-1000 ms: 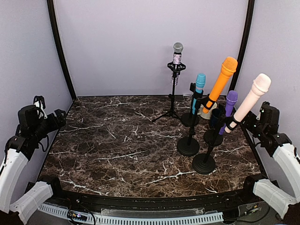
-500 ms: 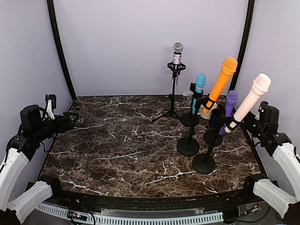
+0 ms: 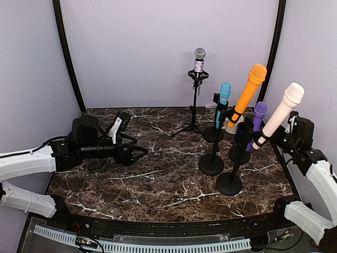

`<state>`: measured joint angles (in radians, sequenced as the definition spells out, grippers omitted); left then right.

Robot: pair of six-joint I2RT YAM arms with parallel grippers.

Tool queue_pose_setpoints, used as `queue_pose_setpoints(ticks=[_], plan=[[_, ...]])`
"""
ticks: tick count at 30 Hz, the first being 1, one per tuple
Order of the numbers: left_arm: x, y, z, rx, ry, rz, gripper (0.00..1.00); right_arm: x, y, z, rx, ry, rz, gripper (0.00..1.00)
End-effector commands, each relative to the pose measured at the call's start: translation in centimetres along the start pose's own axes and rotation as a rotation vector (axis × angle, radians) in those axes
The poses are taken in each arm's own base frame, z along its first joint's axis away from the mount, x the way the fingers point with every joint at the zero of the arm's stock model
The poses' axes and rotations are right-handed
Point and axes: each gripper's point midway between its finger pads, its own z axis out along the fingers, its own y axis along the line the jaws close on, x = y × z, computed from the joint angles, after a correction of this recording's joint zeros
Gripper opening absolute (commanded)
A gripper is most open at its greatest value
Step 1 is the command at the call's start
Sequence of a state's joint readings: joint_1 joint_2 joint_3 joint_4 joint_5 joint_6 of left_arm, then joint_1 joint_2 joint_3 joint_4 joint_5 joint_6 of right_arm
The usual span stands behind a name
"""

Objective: Remove the microphone from the stand
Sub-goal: Pick up the microphone stand with the microphone from the center of the board.

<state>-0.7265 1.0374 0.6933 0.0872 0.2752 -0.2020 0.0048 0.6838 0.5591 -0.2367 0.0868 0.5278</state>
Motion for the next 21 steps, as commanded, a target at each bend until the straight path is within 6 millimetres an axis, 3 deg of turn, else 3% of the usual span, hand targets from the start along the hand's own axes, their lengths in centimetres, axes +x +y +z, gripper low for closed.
queue_pose_setpoints(ticks=[1, 7, 8, 10, 13, 14, 15, 16, 17, 18, 19, 20, 21], plan=[[-3.4, -5.5, 3.4, 0.187, -0.143, 0.135, 0.92, -1.9, 1.1, -0.4, -0.027, -0.046, -0.028, 0.98], [-4.3, -7.1, 7.7, 0.240, -0.183, 0.171, 0.93, -1.5, 1.6, -0.2, -0.056, -0.023, -0.039, 0.98], [-3.4, -6.9, 9.0, 0.237, -0.155, 0.177, 0.93, -1.4, 1.7, -0.2, -0.061, -0.018, -0.039, 0.98], [-4.6, -7.9, 10.2, 0.256, -0.168, 0.203, 0.93, -1.4, 1.9, -0.1, -0.068, -0.015, -0.043, 0.98], [-5.5, -9.1, 13.4, 0.284, -0.183, 0.224, 0.93, -1.4, 2.0, 0.1, -0.073, -0.014, -0.042, 0.98], [-4.5, -9.0, 14.9, 0.289, -0.157, 0.223, 0.93, -1.5, 2.0, 0.1, -0.074, -0.015, -0.039, 0.98], [-5.9, -9.8, 15.4, 0.306, -0.188, 0.236, 0.93, -1.5, 2.1, 0.1, -0.075, -0.016, -0.033, 0.98], [-5.1, -9.7, 16.8, 0.311, -0.169, 0.241, 0.93, -1.6, 2.1, 0.1, -0.077, -0.020, -0.030, 0.98], [-6.5, -10.5, 17.3, 0.326, -0.204, 0.253, 0.93, -1.8, 2.2, 0.0, -0.082, -0.023, -0.027, 0.98], [-5.4, -10.3, 18.7, 0.328, -0.182, 0.254, 0.93, -1.9, 2.3, -0.1, -0.086, -0.026, -0.025, 0.98], [-6.8, -11.0, 19.1, 0.339, -0.214, 0.262, 0.92, -2.0, 2.4, -0.2, -0.087, -0.030, -0.022, 0.98], [-6.0, -10.7, 20.4, 0.337, -0.196, 0.260, 0.92, -2.2, 2.5, -0.4, -0.089, -0.033, -0.017, 0.98], [-7.0, -11.0, 20.8, 0.340, -0.219, 0.265, 0.92, -2.3, 2.6, -0.5, -0.093, -0.036, -0.015, 0.99]])
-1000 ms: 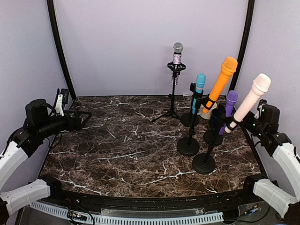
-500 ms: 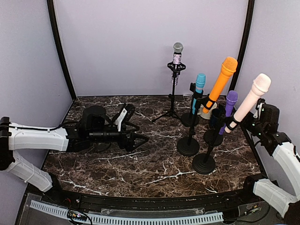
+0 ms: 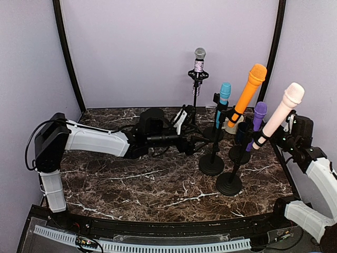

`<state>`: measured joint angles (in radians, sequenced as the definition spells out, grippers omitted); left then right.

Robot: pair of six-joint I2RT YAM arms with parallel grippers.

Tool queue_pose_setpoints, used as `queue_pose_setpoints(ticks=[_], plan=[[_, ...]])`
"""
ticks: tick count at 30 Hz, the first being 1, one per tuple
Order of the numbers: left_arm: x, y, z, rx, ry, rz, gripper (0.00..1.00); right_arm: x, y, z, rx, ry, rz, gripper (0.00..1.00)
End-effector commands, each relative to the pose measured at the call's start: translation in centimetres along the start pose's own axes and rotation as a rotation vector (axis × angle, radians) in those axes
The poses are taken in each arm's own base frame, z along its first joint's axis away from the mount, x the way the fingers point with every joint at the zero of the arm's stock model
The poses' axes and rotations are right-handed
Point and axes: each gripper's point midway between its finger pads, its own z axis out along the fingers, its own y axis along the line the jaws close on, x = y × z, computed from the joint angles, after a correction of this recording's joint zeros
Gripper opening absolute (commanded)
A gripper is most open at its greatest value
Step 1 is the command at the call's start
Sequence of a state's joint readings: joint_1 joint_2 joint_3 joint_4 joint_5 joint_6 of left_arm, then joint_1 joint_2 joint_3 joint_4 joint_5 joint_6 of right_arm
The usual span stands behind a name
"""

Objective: Remove the microphone from the stand
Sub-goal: Pick up the microphone stand with the microphone from the center of the board.

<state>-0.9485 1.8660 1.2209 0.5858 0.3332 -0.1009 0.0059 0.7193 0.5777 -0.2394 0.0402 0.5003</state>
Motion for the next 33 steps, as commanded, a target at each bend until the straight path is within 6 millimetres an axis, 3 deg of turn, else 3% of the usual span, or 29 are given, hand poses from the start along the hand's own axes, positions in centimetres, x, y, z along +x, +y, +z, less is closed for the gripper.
queue_pose_setpoints(ticks=[1, 9, 18, 22, 29, 33], plan=[[-2.8, -0.2, 3.0, 0.033, -0.088, 0.065, 0.91, -2.7, 1.9, -1.1, -0.064, -0.076, 0.014, 0.98], [-2.3, 0.9, 6.2, 0.033, -0.095, 0.106, 0.88, -3.8, 1.8, -2.4, -0.055, -0.118, 0.010, 0.99], [-1.5, 1.0, 8.4, 0.074, -0.076, 0.100, 0.73, -4.7, 2.4, -2.8, -0.080, -0.154, 0.029, 0.99], [-1.4, 0.9, 8.7, 0.082, -0.073, 0.101, 0.64, -5.1, 2.6, -2.9, -0.083, -0.156, 0.025, 0.98], [-1.3, 0.9, 9.0, 0.084, -0.064, 0.116, 0.34, -6.0, 2.8, -3.5, -0.074, -0.170, 0.024, 0.99], [-1.3, 0.8, 9.1, 0.083, -0.063, 0.122, 0.24, -7.2, 3.3, -4.4, -0.081, -0.195, 0.021, 0.99]])
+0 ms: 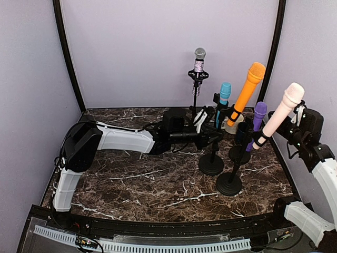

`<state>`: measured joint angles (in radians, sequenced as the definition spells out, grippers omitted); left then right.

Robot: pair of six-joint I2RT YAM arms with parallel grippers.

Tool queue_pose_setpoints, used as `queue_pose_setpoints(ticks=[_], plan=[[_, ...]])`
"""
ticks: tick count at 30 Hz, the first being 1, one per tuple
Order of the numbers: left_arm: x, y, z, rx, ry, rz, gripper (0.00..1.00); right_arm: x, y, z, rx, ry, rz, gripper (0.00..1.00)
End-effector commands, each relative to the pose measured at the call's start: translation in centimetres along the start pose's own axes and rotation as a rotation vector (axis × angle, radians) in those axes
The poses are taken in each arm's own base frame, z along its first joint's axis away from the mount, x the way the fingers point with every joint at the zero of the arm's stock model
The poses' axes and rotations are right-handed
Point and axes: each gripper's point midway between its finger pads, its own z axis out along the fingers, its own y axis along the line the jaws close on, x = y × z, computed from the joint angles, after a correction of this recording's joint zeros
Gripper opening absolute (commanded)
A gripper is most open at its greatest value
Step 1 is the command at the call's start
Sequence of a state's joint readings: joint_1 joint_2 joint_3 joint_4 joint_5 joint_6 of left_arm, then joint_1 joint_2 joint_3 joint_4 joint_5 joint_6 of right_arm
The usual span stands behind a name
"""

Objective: Remove the microphone from the stand
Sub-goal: Pick up the microphone stand with the microphone from the center of the board.

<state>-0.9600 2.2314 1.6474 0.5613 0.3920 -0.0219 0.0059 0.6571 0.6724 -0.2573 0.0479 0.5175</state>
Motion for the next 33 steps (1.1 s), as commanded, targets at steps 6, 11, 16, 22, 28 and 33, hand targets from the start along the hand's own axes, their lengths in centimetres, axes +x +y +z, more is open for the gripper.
queue_pose_setpoints(ticks=[6, 11, 16, 22, 28, 33], plan=[[-2.3, -0.9, 0.3, -0.003, -0.029, 0.087, 0.06, -5.1, 2.5, -2.5, -0.045, -0.108, -0.004, 0.99], [-3.0, -1.0, -0.1, -0.034, -0.043, 0.116, 0.00, -8.0, 3.9, -4.0, -0.061, -0.139, -0.006, 0.99], [-4.8, -0.5, -1.9, -0.104, -0.089, 0.136, 0.00, -12.0, 7.1, -5.8, -0.146, -0.180, 0.000, 0.98], [-4.9, -0.1, -3.5, -0.158, -0.072, 0.142, 0.00, -16.3, 11.2, -7.4, -0.264, -0.205, -0.023, 0.99], [-4.7, 0.0, -5.1, -0.198, -0.077, 0.138, 0.00, -19.0, 16.6, -8.9, -0.487, -0.177, -0.085, 0.98], [-4.2, 0.2, -6.3, -0.227, -0.071, 0.124, 0.00, -19.1, 20.6, -8.9, -0.608, -0.107, -0.123, 0.97]])
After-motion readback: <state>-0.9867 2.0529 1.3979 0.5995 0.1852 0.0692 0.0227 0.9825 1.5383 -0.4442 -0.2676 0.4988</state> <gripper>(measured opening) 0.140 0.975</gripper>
